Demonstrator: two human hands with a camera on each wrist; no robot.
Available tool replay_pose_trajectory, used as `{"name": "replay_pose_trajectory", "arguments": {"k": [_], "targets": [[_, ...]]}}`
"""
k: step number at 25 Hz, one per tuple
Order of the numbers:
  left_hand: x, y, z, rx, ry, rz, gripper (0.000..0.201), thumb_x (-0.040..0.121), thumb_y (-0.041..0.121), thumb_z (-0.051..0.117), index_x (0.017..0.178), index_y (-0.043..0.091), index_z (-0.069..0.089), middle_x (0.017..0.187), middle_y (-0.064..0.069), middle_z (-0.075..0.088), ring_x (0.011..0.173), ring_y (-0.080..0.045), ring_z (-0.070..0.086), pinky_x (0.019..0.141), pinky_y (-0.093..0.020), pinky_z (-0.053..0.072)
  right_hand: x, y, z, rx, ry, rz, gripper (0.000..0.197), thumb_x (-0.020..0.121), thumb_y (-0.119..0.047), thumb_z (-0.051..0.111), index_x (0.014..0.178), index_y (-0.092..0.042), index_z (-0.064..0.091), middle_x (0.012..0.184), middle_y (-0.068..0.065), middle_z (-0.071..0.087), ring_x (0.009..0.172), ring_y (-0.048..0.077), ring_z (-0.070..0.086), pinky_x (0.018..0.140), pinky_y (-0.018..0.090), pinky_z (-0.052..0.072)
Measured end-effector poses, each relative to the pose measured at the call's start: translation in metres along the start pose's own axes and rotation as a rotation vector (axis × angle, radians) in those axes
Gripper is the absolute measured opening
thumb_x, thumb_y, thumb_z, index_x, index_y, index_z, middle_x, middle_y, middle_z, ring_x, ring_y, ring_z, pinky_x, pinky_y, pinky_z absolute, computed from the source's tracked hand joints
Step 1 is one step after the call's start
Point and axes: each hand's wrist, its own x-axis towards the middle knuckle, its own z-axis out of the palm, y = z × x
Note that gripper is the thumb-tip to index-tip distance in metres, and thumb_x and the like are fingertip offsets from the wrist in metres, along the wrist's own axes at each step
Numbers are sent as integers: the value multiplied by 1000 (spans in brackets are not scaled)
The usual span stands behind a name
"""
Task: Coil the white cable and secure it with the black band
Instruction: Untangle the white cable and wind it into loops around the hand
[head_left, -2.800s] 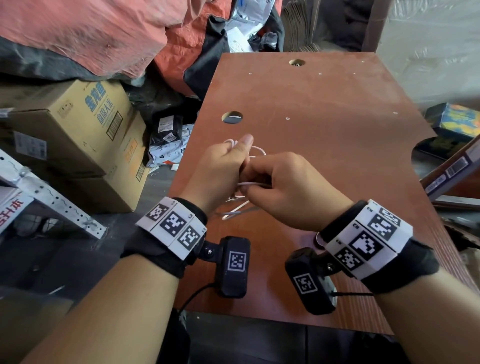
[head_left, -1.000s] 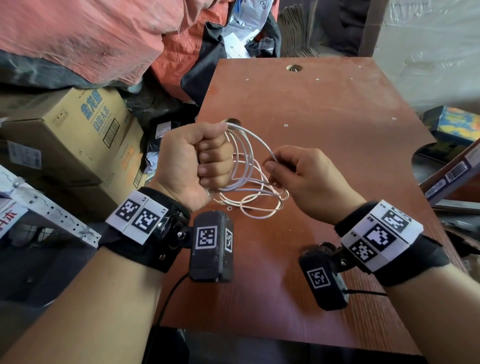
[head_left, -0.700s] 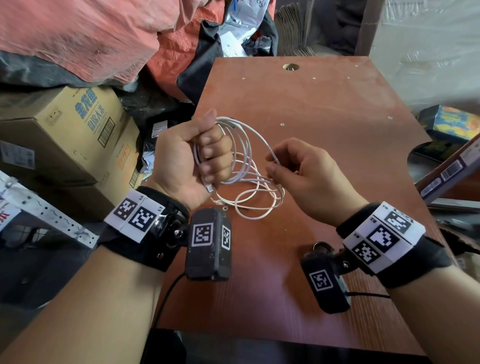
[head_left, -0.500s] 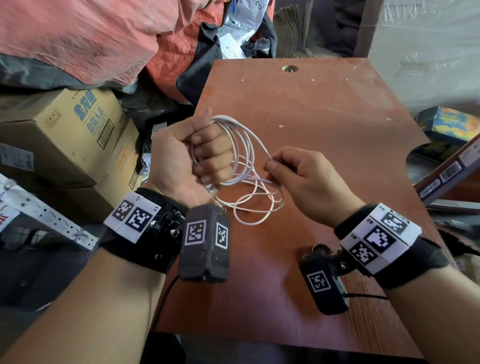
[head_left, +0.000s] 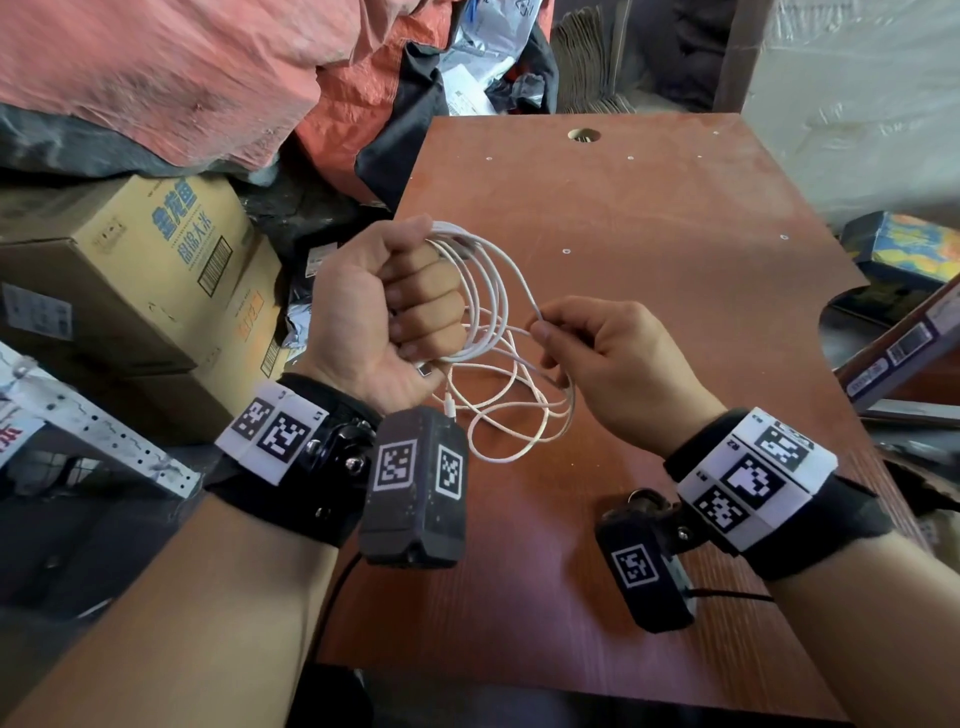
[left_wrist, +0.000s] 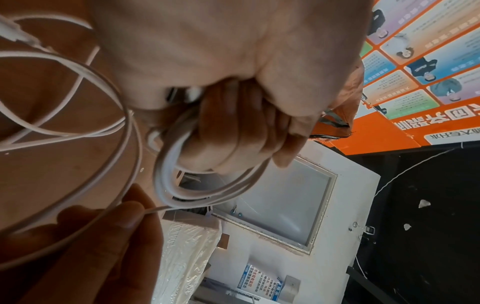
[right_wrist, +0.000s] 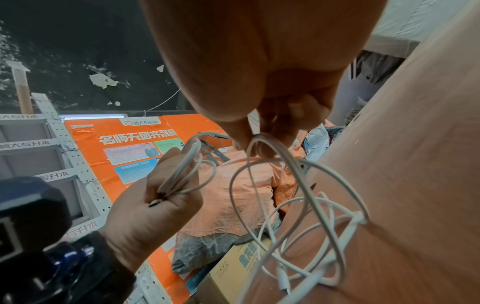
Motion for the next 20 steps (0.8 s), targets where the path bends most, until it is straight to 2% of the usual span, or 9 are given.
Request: {"name": "replay_pose_trajectory", "arguments": {"k": [2, 6, 8, 10, 11, 14, 18, 20], "targets": [[-1, 1, 0, -22, -32, -14, 44, 93, 30, 44, 59, 27, 16, 52, 8, 10, 38, -9, 8, 32, -22, 10, -1, -2, 2, -13, 29, -29, 16, 96, -27, 59, 90, -21, 72, 66, 2, 63, 58, 22, 61, 63, 44, 54], [-3, 0, 1, -9, -1, -26, 48, 100, 38, 38, 59, 27, 16, 52, 8, 10, 39, -8, 7, 32, -21, 9, -2, -3, 3, -103, 43, -55, 18, 97, -29, 57, 96, -19, 72, 81, 5, 62, 70, 22, 59, 70, 40, 51], [-3, -2, 2, 14, 21, -28, 51, 101, 45, 37, 59, 27, 16, 52, 8, 9, 39, -8, 7, 32, -21, 9, -2, -4, 3, -132, 42, -48, 19, 97, -28, 56, 93, -16, 70, 78, 3, 61, 70, 20, 56, 67, 36, 46], [-4, -2, 3, 47, 23, -30, 54, 95, 54, 44, 58, 27, 16, 51, 8, 10, 39, -7, 8, 33, -21, 8, -2, -6, 3, -156, 43, -46, 20, 98, -28, 56, 87, -15, 68, 71, -2, 56, 64, 15, 51, 61, 31, 38], [-4, -3, 3, 70, 15, -24, 54, 93, 52, 48, 58, 26, 17, 51, 8, 10, 39, -7, 8, 33, -21, 8, -3, -6, 3, -163, 39, -48, 21, 98, -27, 56, 85, -15, 67, 68, -3, 54, 63, 14, 49, 60, 30, 36], [-3, -5, 3, 119, 13, 0, 50, 97, 33, 48, 58, 26, 17, 52, 7, 9, 39, -8, 7, 32, -20, 10, -4, -6, 2, -178, 13, -56, 26, 98, -27, 55, 79, -11, 64, 64, -3, 51, 61, 16, 47, 58, 31, 36], [-2, -5, 3, 51, -12, -23, 50, 98, 35, 44, 57, 25, 17, 51, 7, 12, 38, -8, 9, 33, -21, 9, -3, -7, -1, -189, 28, -41, 30, 98, -28, 56, 74, -11, 63, 54, -5, 47, 54, 12, 45, 58, 33, 39], [-3, -4, 1, 47, -22, -13, 51, 99, 37, 42, 56, 25, 18, 50, 7, 13, 38, -8, 9, 33, -22, 8, -3, -6, -2, -174, 42, -23, 29, 97, -29, 57, 74, -14, 64, 47, -9, 47, 51, 7, 46, 53, 23, 37]]}}
